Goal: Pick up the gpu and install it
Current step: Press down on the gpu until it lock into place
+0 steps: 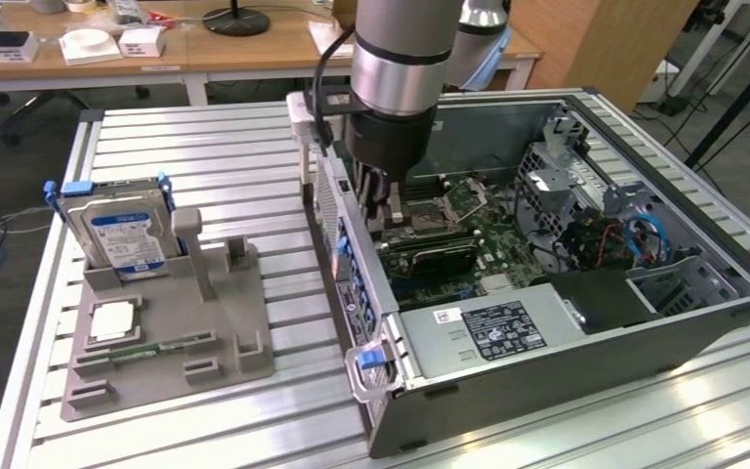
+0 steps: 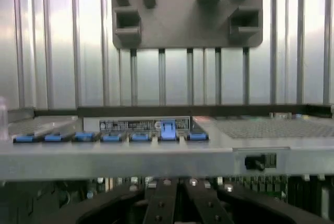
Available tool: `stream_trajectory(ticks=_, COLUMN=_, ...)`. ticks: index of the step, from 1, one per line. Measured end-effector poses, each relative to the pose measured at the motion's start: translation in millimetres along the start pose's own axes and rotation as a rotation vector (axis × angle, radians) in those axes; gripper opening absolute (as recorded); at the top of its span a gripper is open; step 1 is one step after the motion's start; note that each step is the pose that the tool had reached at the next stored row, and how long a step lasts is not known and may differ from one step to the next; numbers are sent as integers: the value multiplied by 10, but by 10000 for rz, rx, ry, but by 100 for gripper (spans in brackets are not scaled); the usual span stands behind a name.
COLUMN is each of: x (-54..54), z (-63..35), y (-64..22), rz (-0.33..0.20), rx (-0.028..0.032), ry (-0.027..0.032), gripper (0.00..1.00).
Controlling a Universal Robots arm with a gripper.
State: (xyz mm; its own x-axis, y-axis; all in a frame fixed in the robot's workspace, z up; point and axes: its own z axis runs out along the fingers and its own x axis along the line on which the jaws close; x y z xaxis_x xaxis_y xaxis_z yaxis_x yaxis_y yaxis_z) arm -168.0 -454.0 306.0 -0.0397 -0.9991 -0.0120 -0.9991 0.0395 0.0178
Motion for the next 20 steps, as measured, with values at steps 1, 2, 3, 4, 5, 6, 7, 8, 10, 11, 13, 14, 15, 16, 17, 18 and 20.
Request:
stream_trajectory(ticks=1, x=4, z=-5, y=2, rz=0, rx=-5, ry=12, gripper=11)
stream_trajectory(ticks=2, x=7, z=-10, y=2, rz=-3, rx=-12, ry=21, gripper=11)
stream_trajectory(ticks=3, x=7, z=-11, y=2, rz=-3, rx=-13, ry=22, gripper=11)
stream_trajectory(ticks=4, x=7, z=-11, y=2, rz=-3, rx=-14, ry=22, gripper=11)
stream_trajectory(ticks=5, x=7, z=-11, y=2, rz=-3, rx=-14, ry=22, gripper=11)
stream_trajectory(ticks=6, x=7, z=-11, y=2, rz=-3, rx=-14, ry=22, gripper=11)
stream_trajectory(ticks=7, x=7, z=-11, y=2, rz=-3, rx=-15, ry=22, gripper=11)
stream_trajectory(ticks=8, x=7, z=-11, y=2, rz=-3, rx=-14, ry=22, gripper=11)
stream_trajectory(ticks=10, x=7, z=-12, y=2, rz=-3, rx=-15, ry=23, gripper=11)
stream_trajectory(ticks=11, x=7, z=-12, y=3, rz=-3, rx=-15, ry=23, gripper=11)
stream_trajectory(ticks=13, x=7, z=-12, y=2, rz=-3, rx=-15, ry=23, gripper=11)
stream_trajectory(ticks=14, x=7, z=-11, y=2, rz=-3, rx=-15, ry=23, gripper=11)
stream_trajectory(ticks=15, x=7, z=-12, y=2, rz=-3, rx=-15, ry=23, gripper=11)
stream_trajectory(ticks=16, x=7, z=-11, y=2, rz=-3, rx=-15, ry=23, gripper=11)
stream_trajectory(ticks=17, x=7, z=-12, y=2, rz=-3, rx=-15, ry=23, gripper=11)
stream_trajectory(ticks=18, x=7, z=-11, y=2, rz=-3, rx=-14, ry=22, gripper=11)
stream_trajectory(ticks=20, x=7, z=-12, y=2, rz=-3, rx=-15, ry=23, gripper=11)
